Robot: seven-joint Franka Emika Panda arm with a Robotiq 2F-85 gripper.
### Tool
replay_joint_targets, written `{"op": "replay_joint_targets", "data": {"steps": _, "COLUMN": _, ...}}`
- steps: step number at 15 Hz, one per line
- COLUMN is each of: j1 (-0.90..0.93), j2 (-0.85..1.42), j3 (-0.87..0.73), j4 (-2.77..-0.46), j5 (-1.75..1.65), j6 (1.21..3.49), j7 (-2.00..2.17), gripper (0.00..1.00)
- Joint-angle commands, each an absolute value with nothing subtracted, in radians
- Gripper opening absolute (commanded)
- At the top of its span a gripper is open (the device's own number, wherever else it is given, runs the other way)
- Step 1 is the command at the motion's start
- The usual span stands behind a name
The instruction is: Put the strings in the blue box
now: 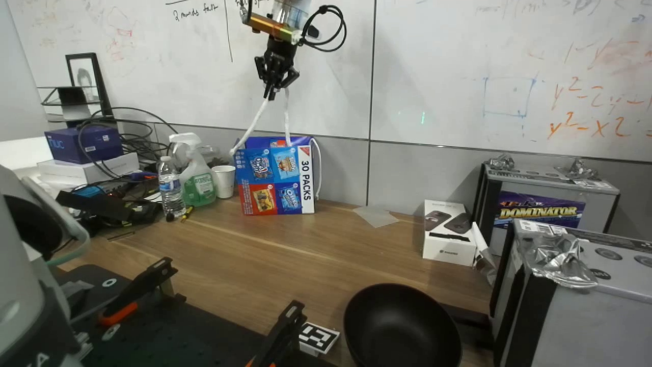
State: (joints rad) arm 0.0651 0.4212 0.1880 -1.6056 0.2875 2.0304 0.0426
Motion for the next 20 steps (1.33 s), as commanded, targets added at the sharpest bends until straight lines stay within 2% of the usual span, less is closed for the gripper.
{"op": "replay_joint_targets", "data": {"steps": 1, "j1": 0.079, "j2": 0.446, "j3": 0.159, "j4": -1.538, "j5": 0.328, "j6": 2.019, "j7": 0.121, "gripper": 0.05}}
{"op": "replay_joint_targets", "data": {"steps": 10, "j1": 0.092, "j2": 0.474, "j3": 0.140, "j4": -1.502, "j5": 0.337, "j6": 2.042, "j7": 0.245, "gripper": 0.05}}
{"op": "replay_joint_targets", "data": {"steps": 20, "j1": 0.117, "j2": 0.481, "j3": 0.123, "j4": -1.522, "j5": 0.323, "j6": 2.173, "j7": 0.361, "gripper": 0.04}}
